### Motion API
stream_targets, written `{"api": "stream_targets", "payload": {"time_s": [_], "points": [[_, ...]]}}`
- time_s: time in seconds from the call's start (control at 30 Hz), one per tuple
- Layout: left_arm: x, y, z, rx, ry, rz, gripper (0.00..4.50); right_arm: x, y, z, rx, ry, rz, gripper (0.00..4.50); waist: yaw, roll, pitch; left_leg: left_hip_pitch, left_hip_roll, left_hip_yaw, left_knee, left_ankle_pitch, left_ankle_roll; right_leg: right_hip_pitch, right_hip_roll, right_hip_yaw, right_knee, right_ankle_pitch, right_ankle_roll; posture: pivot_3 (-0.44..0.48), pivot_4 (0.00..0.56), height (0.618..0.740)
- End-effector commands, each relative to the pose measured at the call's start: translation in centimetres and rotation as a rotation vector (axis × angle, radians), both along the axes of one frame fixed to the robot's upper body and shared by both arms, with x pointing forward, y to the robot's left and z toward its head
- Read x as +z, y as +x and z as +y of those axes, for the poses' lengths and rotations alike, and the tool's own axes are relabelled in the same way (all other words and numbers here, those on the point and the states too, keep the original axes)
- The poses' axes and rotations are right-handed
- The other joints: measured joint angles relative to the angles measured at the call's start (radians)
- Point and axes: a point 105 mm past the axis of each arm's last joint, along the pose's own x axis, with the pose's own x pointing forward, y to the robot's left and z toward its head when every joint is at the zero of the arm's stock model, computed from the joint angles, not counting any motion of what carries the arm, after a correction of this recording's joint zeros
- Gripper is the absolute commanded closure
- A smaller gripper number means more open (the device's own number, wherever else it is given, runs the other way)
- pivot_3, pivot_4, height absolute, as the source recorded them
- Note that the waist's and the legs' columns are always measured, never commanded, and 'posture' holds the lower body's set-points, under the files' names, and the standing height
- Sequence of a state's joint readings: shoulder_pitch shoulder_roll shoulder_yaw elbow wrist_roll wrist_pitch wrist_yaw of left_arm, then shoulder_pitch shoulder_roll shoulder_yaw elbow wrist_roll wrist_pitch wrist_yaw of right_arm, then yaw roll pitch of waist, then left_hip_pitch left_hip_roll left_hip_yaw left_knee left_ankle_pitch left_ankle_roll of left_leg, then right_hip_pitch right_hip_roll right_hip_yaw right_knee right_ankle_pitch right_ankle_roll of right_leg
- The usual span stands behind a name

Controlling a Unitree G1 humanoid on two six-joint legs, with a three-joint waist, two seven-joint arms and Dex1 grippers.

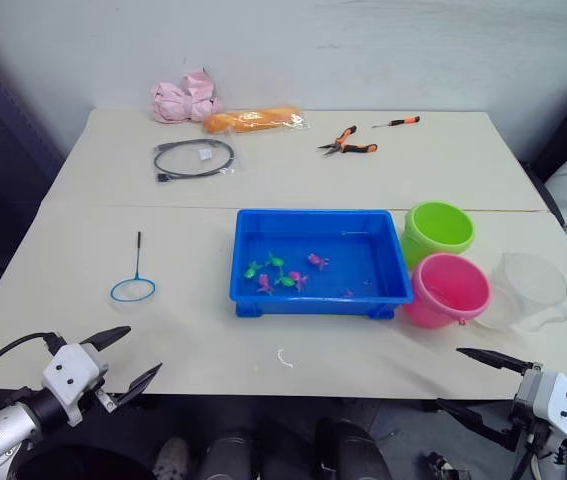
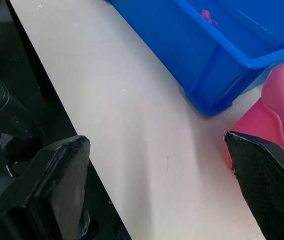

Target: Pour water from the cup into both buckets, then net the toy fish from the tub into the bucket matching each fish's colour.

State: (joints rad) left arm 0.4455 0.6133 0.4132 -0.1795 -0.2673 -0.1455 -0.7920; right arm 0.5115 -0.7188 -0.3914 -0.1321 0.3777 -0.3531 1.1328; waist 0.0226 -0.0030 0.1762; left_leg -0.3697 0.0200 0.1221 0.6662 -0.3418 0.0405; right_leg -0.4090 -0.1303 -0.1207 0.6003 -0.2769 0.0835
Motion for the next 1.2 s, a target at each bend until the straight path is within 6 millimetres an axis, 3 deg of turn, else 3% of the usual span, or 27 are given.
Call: {"api": "stream_targets", "payload": {"time_s": [0.03,0.13,0.33,0.53,0.77,0.97,1.2], "points": [[1.5,1.2,-0.5,-0.003,-0.042,-0.058,0.02,2.1,1.5,-0.7,-0.159,0.175,-0.083,0.0,0.0,0.0,0.0,0.0,0.0,0.0,0.0,0.0,0.0,0.0,0.0,0.0,0.0,0.0,0.0,0.0,0.15,0.74],[3.5,2.2,-4.5,-0.116,-0.237,-0.09,0.02,4.6,2.4,-2.7,-0.377,0.37,-0.141,0.0,0.006,0.002,0.0,0.0,0.0,-0.002,0.001,0.003,-0.004,0.0,-0.001,0.0,0.001,0.0,0.0,0.0,0.15,0.74],[6.0,2.2,-9.5,-0.276,-0.435,-0.066,0.02,5.6,0.5,-5.7,-0.602,0.363,-0.216,0.0,0.002,0.003,-0.001,0.0,-0.001,-0.001,-0.001,0.005,-0.003,0.0,0.0,0.001,0.002,0.0,0.0,0.0,0.15,0.74],[9.0,3.6,-14.1,-0.543,-0.459,-0.067,0.02,6.1,0.5,-9.2,-0.883,0.371,-0.356,0.0,0.001,0.003,-0.001,0.001,-0.002,0.001,0.001,0.007,-0.005,0.001,0.0,0.002,0.004,0.001,0.002,0.0,0.15,0.74],[11.0,5.9,-15.0,-0.579,-0.47,-0.092,0.02,5.7,2.2,-12.2,-1.139,0.362,-0.393,0.0,-0.011,0.004,-0.001,0.002,-0.002,0.002,0.0,0.012,-0.004,-0.001,0.001,0.004,0.009,0.001,0.001,0.0,0.15,0.74],[11.2,6.6,-16.2,-0.643,-0.464,-0.097,0.02,2.8,2.4,-11.7,-1.172,0.403,-0.226,0.0,-0.002,0.004,-0.001,0.001,-0.003,0.002,0.001,0.013,-0.003,-0.001,0.001,0.004,0.009,0.001,0.001,0.0,0.15,0.74],[10.9,6.6,-18.1,-0.727,-0.468,-0.101,0.02,1.7,3.0,-11.6,-1.248,0.451,-0.209,0.0,-0.003,0.004,-0.001,0.001,-0.004,0.002,0.001,0.013,-0.002,-0.001,0.001,0.004,0.009,0.001,0.001,0.0,0.15,0.74]]}}
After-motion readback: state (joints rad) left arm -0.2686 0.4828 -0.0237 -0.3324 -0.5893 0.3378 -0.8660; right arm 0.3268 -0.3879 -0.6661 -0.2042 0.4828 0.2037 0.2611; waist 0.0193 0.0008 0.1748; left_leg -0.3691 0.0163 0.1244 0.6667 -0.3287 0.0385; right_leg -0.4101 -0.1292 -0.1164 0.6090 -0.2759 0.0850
